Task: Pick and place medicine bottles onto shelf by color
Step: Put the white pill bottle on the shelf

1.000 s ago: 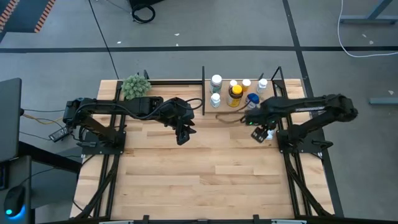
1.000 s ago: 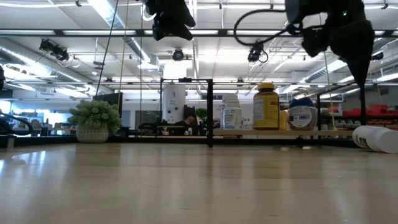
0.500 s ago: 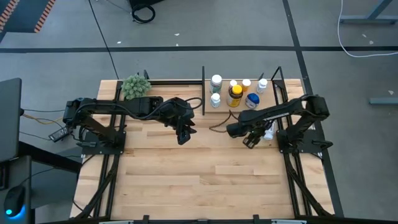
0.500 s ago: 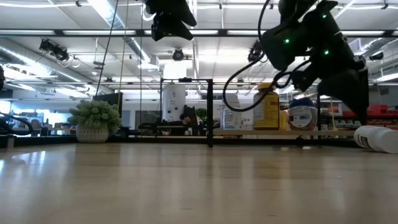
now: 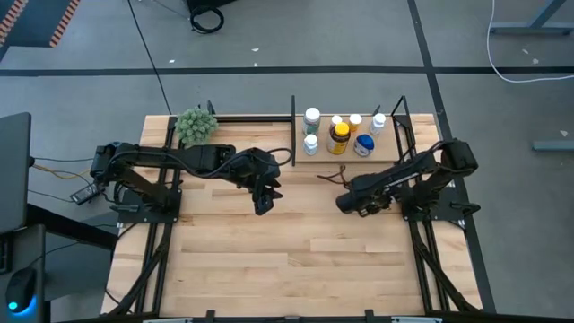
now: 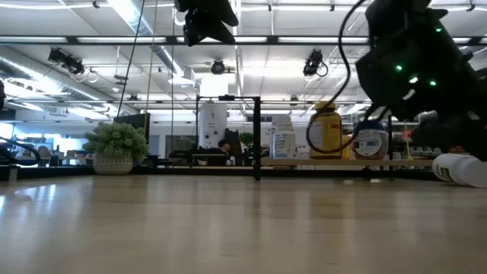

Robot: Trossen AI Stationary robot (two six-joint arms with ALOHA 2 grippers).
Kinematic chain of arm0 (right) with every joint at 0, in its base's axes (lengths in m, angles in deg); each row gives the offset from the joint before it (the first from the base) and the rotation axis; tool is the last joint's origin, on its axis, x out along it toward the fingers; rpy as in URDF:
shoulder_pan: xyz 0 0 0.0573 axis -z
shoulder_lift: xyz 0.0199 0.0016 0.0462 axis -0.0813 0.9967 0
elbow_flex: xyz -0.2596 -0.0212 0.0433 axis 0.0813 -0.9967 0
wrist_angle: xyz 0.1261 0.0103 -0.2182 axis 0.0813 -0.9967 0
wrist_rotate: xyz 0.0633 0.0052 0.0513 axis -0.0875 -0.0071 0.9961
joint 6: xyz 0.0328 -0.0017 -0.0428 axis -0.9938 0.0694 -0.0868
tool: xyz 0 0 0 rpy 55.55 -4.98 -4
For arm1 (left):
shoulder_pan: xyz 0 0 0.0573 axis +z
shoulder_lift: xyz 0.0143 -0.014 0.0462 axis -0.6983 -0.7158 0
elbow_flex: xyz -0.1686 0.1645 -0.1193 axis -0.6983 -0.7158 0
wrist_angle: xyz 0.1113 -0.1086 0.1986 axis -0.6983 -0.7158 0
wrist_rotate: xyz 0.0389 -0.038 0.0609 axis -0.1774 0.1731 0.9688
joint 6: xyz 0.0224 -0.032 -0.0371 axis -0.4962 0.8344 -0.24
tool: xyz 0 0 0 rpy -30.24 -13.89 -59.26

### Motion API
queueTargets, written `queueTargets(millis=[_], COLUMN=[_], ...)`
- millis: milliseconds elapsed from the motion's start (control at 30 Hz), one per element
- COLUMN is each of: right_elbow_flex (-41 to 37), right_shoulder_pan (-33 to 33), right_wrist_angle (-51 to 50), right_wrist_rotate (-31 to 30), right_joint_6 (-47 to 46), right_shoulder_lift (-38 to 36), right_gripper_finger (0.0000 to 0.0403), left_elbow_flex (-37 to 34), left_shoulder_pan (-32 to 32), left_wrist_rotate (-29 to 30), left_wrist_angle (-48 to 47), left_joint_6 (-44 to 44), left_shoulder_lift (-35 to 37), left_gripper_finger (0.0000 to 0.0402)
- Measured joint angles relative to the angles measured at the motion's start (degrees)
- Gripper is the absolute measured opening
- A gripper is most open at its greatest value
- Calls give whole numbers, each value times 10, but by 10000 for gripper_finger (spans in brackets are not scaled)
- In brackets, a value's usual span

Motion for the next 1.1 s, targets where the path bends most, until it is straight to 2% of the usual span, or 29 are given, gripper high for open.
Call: queueTargets(millis=[200, 400, 633, 1100], right_elbow_flex=[-20, -31, -85, -95], right_shoulder_pan=[-6, -6, -6, 5], right_wrist_angle=[17, 56, 86, 92], right_wrist_rotate=[7, -45, -62, -99], right_joint_6=[-57, -175, -254, -288], right_shoulder_lift=[-27, -91, -135, -98], right_gripper_finger=[264, 264, 264, 264], left_elbow_flex=[0, 0, 0, 0], left_shoulder_pan=[0, 0, 0, 0], left_wrist_rotate=[0, 0, -1, -1], left_wrist_angle=[-5, -10, -13, -33], left_joint_6=[-15, -15, -15, -15], left_shoulder_lift=[0, 0, 0, 0], left_gripper_finger=[172, 172, 172, 172])
